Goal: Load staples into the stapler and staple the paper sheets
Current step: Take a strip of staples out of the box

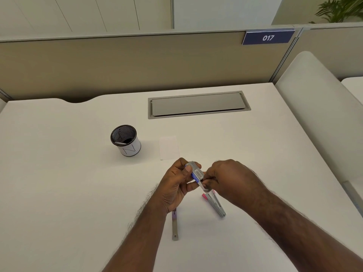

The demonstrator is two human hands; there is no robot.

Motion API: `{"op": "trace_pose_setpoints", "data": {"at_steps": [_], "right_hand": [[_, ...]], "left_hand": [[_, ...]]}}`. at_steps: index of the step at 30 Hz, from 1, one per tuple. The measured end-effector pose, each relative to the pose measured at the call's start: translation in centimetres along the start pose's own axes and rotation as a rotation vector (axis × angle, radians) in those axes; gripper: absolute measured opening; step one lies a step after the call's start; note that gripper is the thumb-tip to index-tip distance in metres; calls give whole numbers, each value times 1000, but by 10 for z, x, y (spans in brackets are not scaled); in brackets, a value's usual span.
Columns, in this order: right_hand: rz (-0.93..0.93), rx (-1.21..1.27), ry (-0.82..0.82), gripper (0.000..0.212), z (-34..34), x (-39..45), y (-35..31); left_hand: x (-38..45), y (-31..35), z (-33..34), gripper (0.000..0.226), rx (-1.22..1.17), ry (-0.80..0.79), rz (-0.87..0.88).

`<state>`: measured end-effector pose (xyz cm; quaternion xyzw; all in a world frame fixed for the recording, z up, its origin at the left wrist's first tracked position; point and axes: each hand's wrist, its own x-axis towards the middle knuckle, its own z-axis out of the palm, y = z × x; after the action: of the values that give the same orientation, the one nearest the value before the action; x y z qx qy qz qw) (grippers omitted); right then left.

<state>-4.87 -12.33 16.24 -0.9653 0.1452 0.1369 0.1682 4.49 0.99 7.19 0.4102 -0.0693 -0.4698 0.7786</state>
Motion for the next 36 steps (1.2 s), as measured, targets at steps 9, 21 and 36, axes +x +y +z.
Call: {"op": "trace_pose_setpoints", "data": {"at_steps": [9,21,36], "right_hand": [[51,-65,-42,20,7,6,-5],[84,14,246,19,25,-3,-2],[-192,428,472,8,19,-35,6]], "left_hand": [[0,-6,-2,16,3,4,-8],[6,-10,-10,10,-77,-17,3],[8,-9,-14,10,-291,36,74]]}}
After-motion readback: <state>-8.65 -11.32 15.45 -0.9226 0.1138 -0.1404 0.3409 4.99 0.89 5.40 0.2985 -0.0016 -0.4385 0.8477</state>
